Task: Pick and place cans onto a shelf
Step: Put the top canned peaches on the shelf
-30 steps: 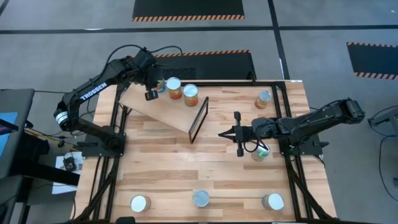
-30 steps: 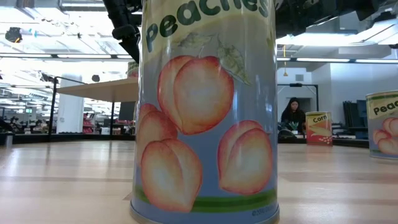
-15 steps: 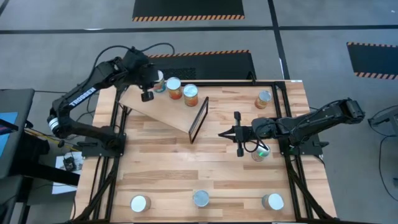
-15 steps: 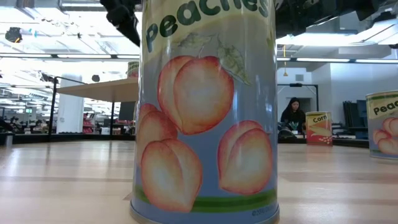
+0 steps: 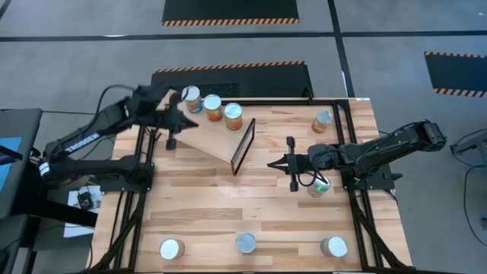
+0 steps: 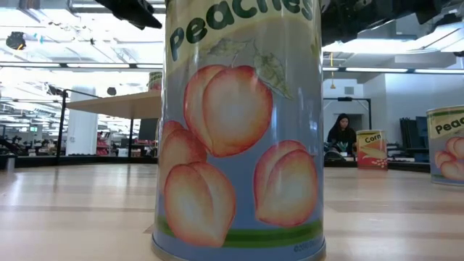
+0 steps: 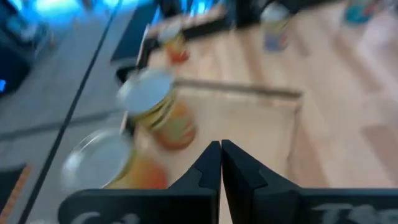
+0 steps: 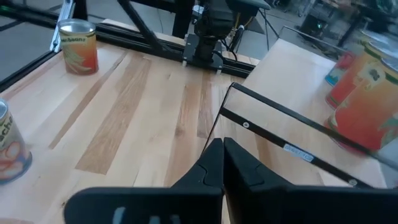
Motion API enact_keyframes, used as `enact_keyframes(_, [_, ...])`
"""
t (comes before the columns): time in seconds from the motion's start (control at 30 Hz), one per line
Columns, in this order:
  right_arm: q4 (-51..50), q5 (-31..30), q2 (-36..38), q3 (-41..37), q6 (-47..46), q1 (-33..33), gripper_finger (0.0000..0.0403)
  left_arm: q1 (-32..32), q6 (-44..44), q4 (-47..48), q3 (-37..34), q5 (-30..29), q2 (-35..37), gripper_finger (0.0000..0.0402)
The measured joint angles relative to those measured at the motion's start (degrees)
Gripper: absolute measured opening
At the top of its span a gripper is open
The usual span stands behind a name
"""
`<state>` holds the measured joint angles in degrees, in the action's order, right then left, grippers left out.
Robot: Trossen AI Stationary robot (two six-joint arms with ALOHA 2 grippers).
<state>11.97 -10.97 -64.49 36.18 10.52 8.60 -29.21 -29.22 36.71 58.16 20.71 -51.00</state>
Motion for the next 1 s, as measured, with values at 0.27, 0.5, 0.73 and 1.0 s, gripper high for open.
enact_keyframes(0.27, [-20.29, -14.29, 0.00, 4.24, -11.61, 8.14, 0.0013, 13.52, 8.81, -23.93, -17.88, -2.32, 9.19, 0.0000])
enact_keyframes(0.5, [-42.76, -22.16, 0.00, 10.26, -34.85, 21.07, 0.0031, 23.02, 10.69, -31.92, -24.88, -11.01, 10.05, 0.0000])
enact_keyframes(0.73, [-58.22, -22.17, 0.00, 10.49, -55.74, 31.40, 0.0070, 29.27, 12.47, -34.37, -27.47, -15.99, 9.68, 0.0000])
enact_keyframes(1.0, [-70.84, -20.13, 0.00, 10.49, -73.22, 38.29, 0.0142, 32.27, 13.83, -34.55, -27.70, -18.39, 9.66, 0.0000])
